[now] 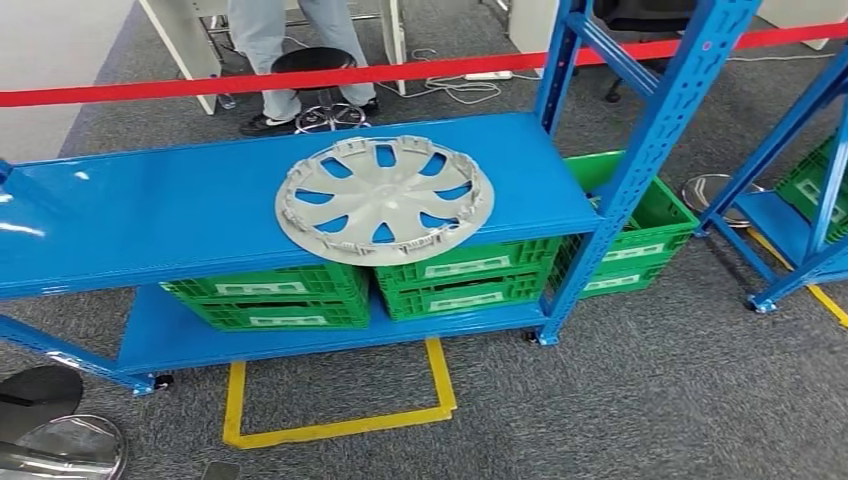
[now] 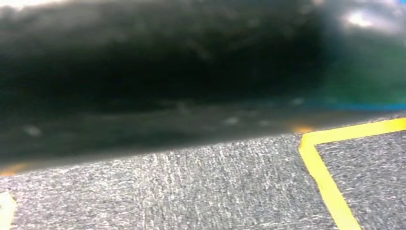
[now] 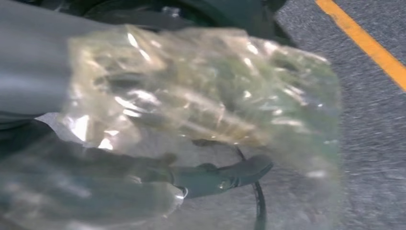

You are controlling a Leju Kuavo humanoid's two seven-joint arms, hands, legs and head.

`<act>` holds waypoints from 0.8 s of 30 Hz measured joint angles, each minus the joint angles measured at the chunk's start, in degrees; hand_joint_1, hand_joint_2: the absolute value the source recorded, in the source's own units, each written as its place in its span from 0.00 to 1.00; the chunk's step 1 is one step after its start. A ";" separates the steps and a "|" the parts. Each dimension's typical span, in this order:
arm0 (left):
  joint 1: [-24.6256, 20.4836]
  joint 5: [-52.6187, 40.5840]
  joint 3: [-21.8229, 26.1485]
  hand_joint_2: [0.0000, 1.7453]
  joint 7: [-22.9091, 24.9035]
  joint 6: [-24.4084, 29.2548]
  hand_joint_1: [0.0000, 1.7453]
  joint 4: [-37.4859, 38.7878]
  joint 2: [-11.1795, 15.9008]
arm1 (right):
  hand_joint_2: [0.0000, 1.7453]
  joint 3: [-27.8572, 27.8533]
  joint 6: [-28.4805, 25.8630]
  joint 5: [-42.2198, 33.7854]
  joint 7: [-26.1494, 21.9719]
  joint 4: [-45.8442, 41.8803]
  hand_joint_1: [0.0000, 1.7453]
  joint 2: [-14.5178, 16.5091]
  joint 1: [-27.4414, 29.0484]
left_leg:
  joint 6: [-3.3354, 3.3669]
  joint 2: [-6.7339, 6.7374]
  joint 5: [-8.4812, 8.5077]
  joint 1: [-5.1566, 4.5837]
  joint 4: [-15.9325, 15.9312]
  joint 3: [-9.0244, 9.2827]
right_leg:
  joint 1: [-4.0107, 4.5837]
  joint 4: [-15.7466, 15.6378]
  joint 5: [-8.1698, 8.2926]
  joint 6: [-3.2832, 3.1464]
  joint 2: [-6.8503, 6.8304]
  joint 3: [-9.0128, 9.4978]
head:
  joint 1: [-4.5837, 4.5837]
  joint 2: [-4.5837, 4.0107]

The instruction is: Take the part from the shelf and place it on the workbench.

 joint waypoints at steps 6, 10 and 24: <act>0.17 -0.02 0.02 0.00 0.09 0.38 0.00 0.00 0.04 | 0.00 0.00 0.08 0.00 -0.04 0.07 0.00 0.06 -0.52 | 2.74 0.96 5.47 -0.97 -13.05 5.62 | 0.47 1.20 -2.95 1.65 -0.67 1.48 | 0.00 0.00; -0.20 -0.03 0.02 0.00 0.10 0.37 0.00 0.00 -0.13 | 0.00 0.00 -0.01 -0.01 -0.01 0.07 0.00 0.03 -0.15 | 2.89 -1.76 5.34 -0.53 -13.46 6.16 | 0.02 14.38 -6.99 2.48 2.84 -6.58 | 0.15 0.00; 0.00 -0.09 0.28 1.00 0.41 0.30 0.00 0.02 -0.02 | 1.00 0.08 -1.24 -0.95 0.57 0.09 0.00 -0.03 -0.40 | 2.33 -4.75 3.77 -0.47 -13.13 7.59 | -0.66 -0.11 2.30 1.43 4.50 -2.27 | 0.25 0.00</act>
